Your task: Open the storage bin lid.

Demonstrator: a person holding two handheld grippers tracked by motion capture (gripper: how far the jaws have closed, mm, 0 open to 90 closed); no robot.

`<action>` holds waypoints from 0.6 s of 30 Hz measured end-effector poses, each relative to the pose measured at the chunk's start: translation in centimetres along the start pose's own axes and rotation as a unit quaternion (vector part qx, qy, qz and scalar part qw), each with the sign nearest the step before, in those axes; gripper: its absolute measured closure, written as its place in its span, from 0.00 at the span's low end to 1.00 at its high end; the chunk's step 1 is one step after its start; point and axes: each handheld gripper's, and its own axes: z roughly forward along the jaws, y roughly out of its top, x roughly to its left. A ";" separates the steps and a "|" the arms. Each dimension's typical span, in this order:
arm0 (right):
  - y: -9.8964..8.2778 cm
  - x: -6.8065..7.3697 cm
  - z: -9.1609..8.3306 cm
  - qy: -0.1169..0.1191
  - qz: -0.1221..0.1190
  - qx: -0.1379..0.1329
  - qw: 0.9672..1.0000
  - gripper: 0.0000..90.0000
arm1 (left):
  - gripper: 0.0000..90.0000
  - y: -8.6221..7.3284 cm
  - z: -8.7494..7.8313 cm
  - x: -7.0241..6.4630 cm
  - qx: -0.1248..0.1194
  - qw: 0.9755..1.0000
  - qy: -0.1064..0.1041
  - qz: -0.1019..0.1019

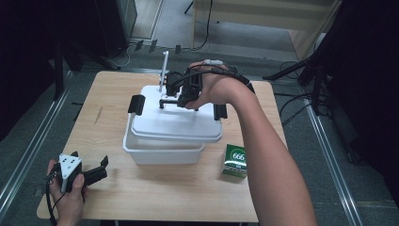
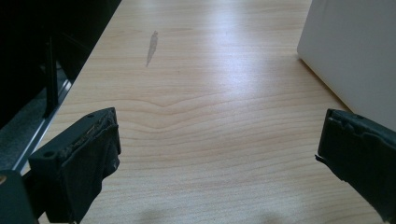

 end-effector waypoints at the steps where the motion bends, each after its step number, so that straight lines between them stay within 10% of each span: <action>1: -0.3 -0.1 0.0 -0.001 0.004 -0.002 1.000 0.95 | 0.00 0.0 0.0 0.0 0.000 1.000 0.000 -0.001; 18: -6.9 -1.2 -0.7 -0.017 0.041 0.008 0.999 0.95 | 0.00 0.0 0.0 0.0 0.000 1.000 0.002 -0.001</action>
